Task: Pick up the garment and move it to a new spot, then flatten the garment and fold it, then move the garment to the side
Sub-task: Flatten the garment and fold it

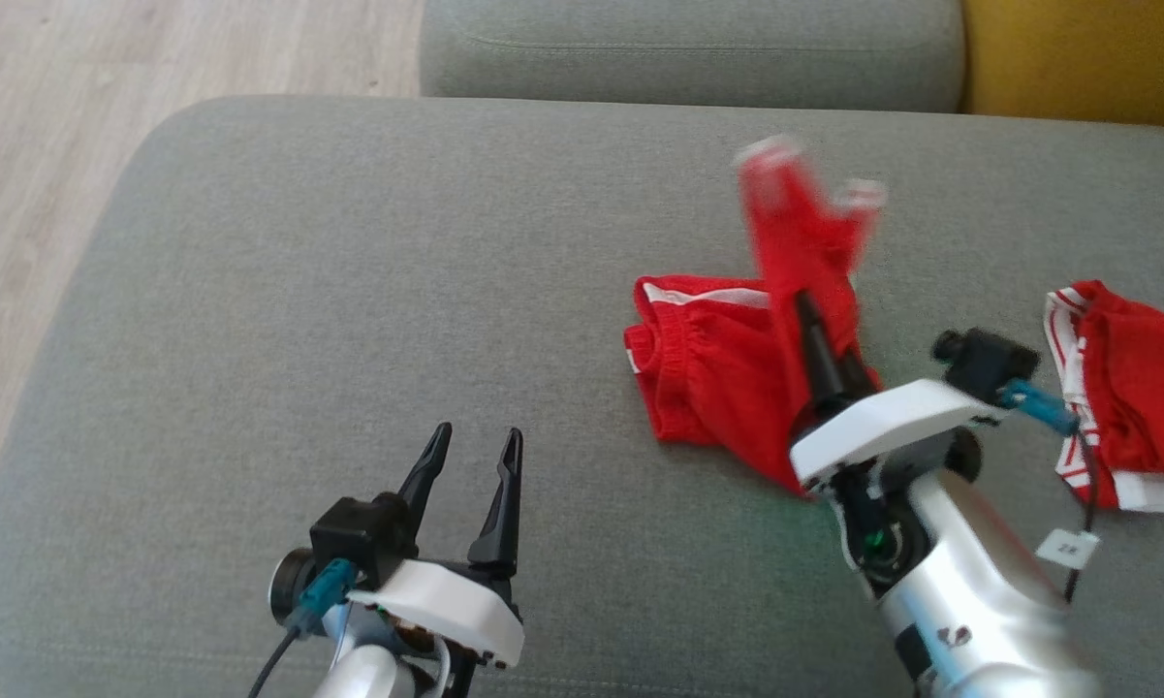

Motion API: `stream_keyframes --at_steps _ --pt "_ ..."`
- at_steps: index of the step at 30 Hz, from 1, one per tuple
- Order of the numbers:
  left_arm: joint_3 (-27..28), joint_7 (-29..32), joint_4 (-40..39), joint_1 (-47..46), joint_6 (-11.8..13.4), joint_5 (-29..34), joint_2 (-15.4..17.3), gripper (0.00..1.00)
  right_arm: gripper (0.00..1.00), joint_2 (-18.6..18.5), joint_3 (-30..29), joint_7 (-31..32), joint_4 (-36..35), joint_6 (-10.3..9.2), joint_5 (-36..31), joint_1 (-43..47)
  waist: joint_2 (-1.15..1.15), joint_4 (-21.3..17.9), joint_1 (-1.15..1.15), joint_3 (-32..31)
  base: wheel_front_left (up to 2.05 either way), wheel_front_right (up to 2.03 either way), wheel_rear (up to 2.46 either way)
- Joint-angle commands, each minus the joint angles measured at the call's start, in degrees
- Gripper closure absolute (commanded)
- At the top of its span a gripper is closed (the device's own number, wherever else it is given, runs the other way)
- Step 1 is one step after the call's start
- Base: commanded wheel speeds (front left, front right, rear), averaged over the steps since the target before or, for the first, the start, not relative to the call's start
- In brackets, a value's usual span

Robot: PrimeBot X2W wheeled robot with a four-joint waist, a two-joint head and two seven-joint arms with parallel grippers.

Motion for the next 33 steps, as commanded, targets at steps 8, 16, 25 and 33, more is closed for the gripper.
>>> stream_keyframes --at_steps 8,16,25,33 --pt "1.84 -0.7 -1.56 -1.25 0.08 -0.09 0.03 0.0 1.0 0.29 7.86 -1.24 0.0 0.11 1.5 -2.42 0.0 2.01 0.0 0.13 0.0 0.0 0.0" --pt "1.87 -0.7 -1.32 -1.36 0.07 -0.12 0.03 0.0 0.0 0.29 14.89 -2.66 3.49 0.11 1.14 -3.57 0.0 3.16 0.0 0.48 0.0 0.0 0.0" --pt "1.45 -0.7 -1.52 -1.28 0.39 -0.4 0.03 0.0 0.0 0.29 22.09 -2.22 5.07 0.11 2.85 -4.89 0.0 3.12 0.0 0.8 0.0 0.0 0.0" --pt "1.35 -0.7 -1.57 -1.65 0.47 -0.6 0.03 0.0 0.0 0.29 25.87 1.46 10.2 0.11 4.65 -6.23 0.0 2.58 0.0 1.39 0.0 0.0 0.0"
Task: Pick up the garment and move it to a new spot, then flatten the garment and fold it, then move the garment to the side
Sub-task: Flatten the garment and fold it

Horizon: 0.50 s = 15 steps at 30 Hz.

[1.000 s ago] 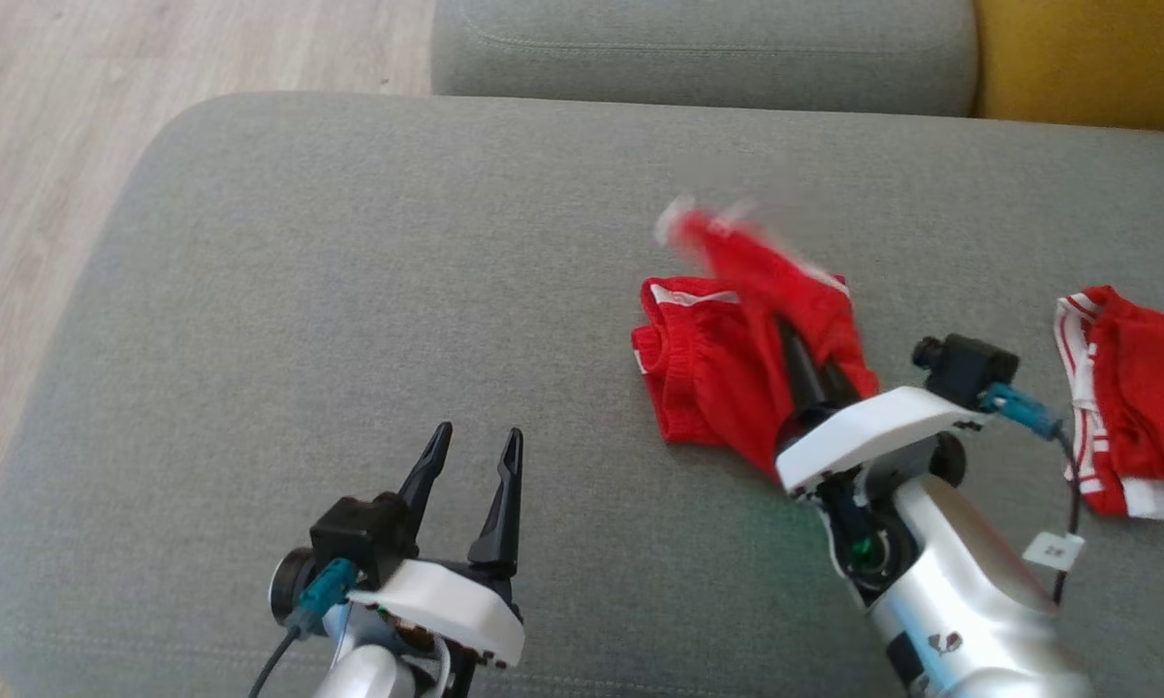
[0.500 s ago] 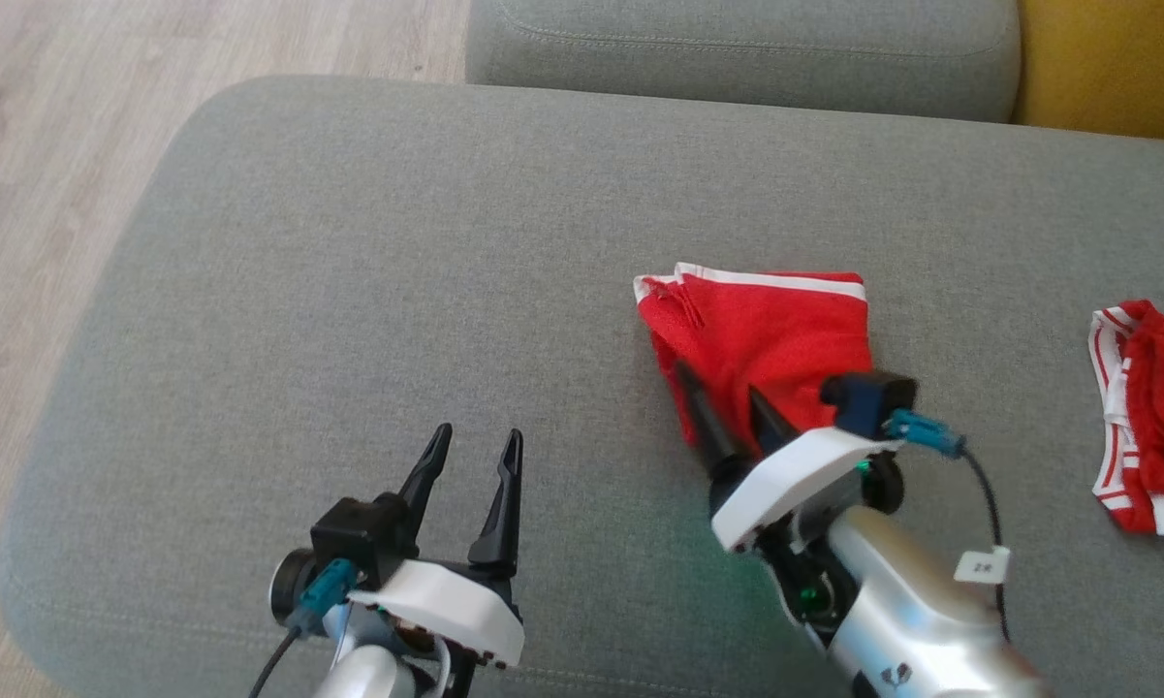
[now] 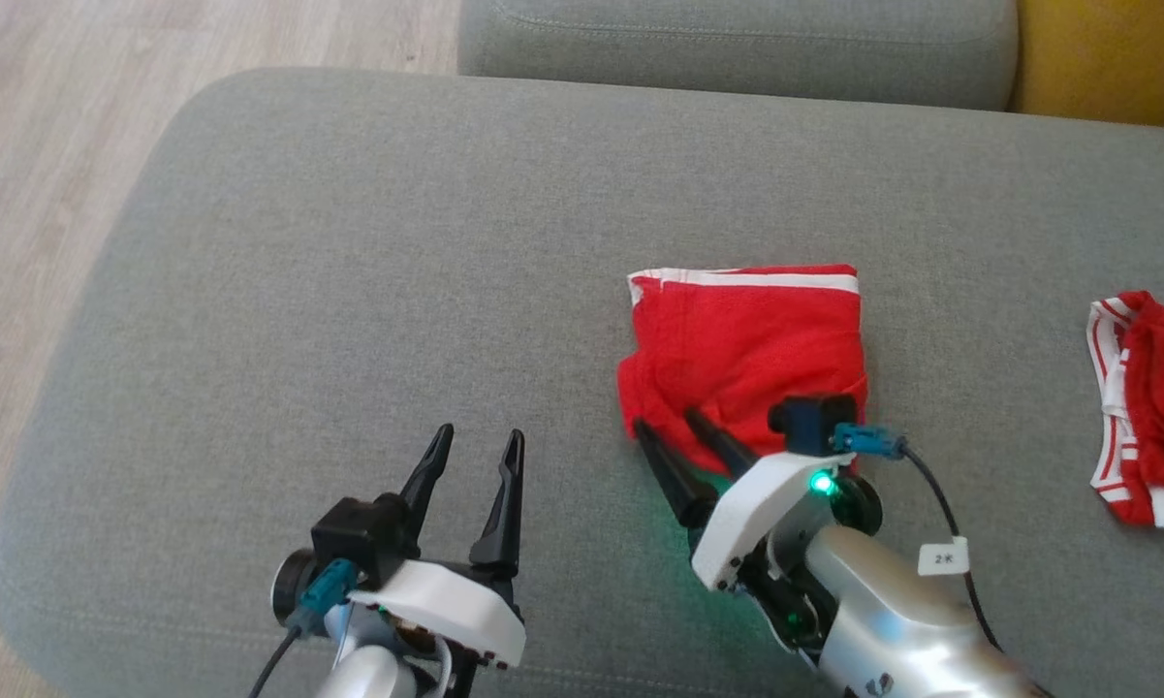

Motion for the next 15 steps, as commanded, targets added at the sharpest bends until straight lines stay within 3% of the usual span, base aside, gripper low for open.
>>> stream_keyframes --at_steps 1,8,15 --pt "1.6 -0.7 -1.7 -1.63 0.35 -0.12 0.02 0.0 0.0 0.38 0.67 -0.06 -1.11 0.11 0.58 -2.13 0.0 -0.11 0.0 0.07 0.0 0.0 0.0" --pt "1.84 -0.7 -1.71 -2.01 0.46 -0.16 0.02 0.0 0.0 0.38 2.3 -0.99 0.81 0.11 2.24 -3.92 0.0 -1.43 0.0 -0.01 0.0 0.0 0.0" --pt "3.82 -0.7 -2.66 -2.31 0.44 -0.36 0.02 0.0 0.0 -0.75 0.01 -6.65 2.42 0.11 -3.85 -7.75 0.0 -4.4 0.0 -0.81 0.0 0.0 0.0"
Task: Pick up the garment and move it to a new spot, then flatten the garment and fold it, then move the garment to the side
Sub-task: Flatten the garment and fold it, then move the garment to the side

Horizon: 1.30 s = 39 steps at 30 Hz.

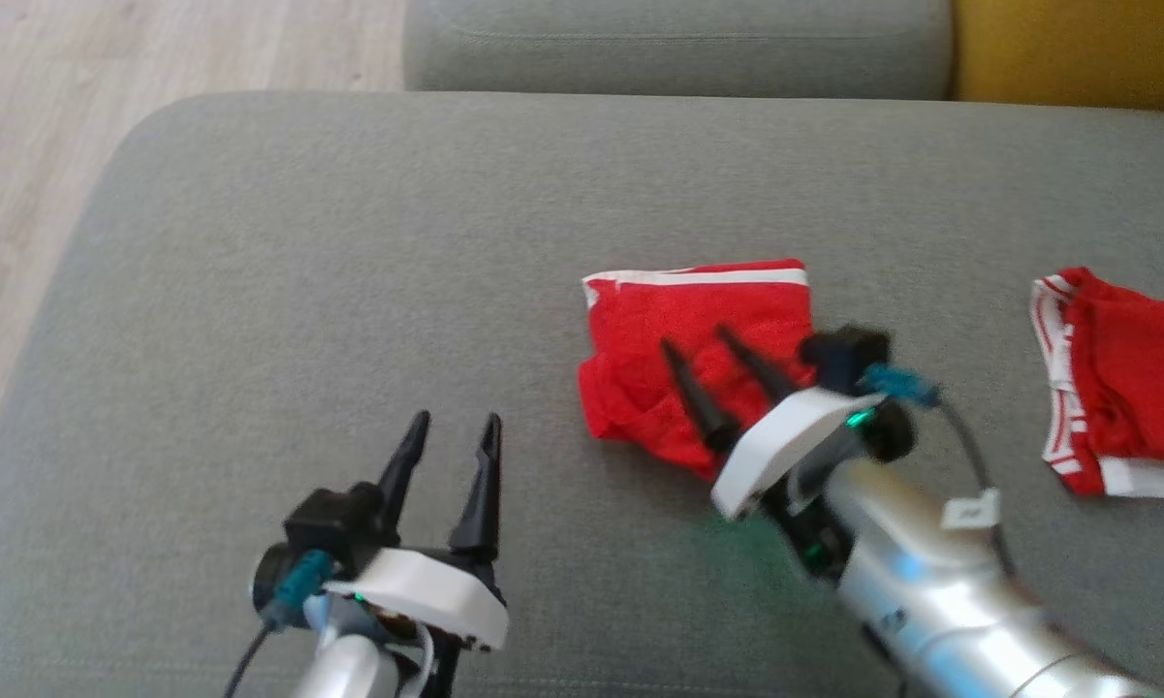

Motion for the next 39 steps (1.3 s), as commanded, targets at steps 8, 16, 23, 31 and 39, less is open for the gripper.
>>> stream_keyframes --at_steps 8,16,23,31,39 --pt "6.29 -0.7 -5.35 -3.77 0.69 -1.13 0.03 0.0 0.0 -7.82 -13.88 -2.25 -7.88 0.11 -14.43 -0.92 0.0 -5.02 0.0 -1.25 0.0 0.0 0.0" --pt "9.34 -0.7 -6.66 -3.88 0.35 -0.8 0.03 0.0 0.0 -8.61 -31.89 -2.27 -21.7 0.11 -32.74 12.32 0.0 -7.97 0.0 -1.69 0.0 0.0 0.0" --pt "10.35 -0.7 -6.88 -1.91 -0.72 0.56 0.03 0.0 0.0 -2.46 -41.44 -1.93 -31.06 0.11 -42.55 23.77 0.0 -9.79 0.0 -1.66 0.0 0.0 0.0" --pt "10.69 -0.7 -7.59 0.63 -1.15 2.3 0.03 0.0 0.0 0.19 -42.51 -0.71 -35.61 0.11 -45.1 28.85 0.0 -10.92 0.0 -1.74 0.0 0.0 0.0" --pt "10.2 -0.7 -8.66 0.59 -1.24 2.51 0.03 0.0 0.0 0.75 -43.3 0.42 -38.12 0.11 -45.7 29.72 0.0 -10.49 0.0 -1.14 0.0 0.0 0.0"
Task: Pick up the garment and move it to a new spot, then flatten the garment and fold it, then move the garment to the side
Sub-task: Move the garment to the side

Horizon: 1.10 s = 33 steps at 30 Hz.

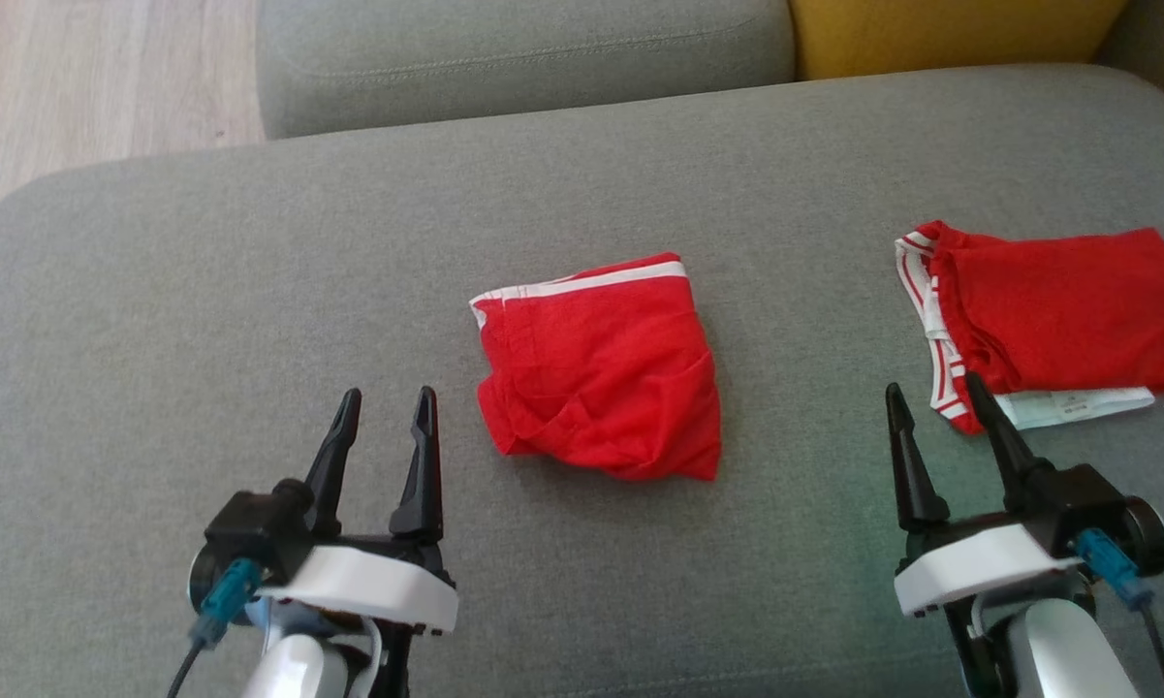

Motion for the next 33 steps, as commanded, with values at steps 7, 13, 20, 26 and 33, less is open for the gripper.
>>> stream_keyframes --at_steps 7,13,20,26,33 --pt "0.76 -0.69 -1.98 -3.29 -0.51 0.44 0.0 0.0 0.0 0.04 2.42 0.58 -2.29 0.11 0.09 -3.81 0.0 1.86 0.0 2.42 0.0 0.0 0.0" --pt "0.03 -0.69 -1.32 -4.47 -0.86 0.57 0.0 0.0 0.0 0.07 4.71 2.62 1.92 0.11 5.7 -8.24 0.0 3.96 0.0 4.85 0.0 0.0 0.0" --pt "-0.81 -0.69 -0.75 -6.05 -1.2 0.9 0.0 0.0 0.0 0.07 9.29 3.79 10.28 0.11 14.29 -14.14 0.0 6.07 0.0 7.4 0.0 0.0 0.0" --pt "-1.31 -0.69 -0.41 -7.16 -1.31 0.97 0.0 0.0 0.0 0.08 13.4 3.88 17.65 0.11 18.77 -18.93 0.0 7.31 0.0 8.81 0.0 0.0 0.0" --pt "-2.01 -0.69 -0.31 -8.16 -1.31 0.94 0.0 0.0 0.0 0.08 17.0 4.0 26.23 0.11 21.99 -23.88 0.0 8.4 0.0 10.19 0.0 0.0 0.0"
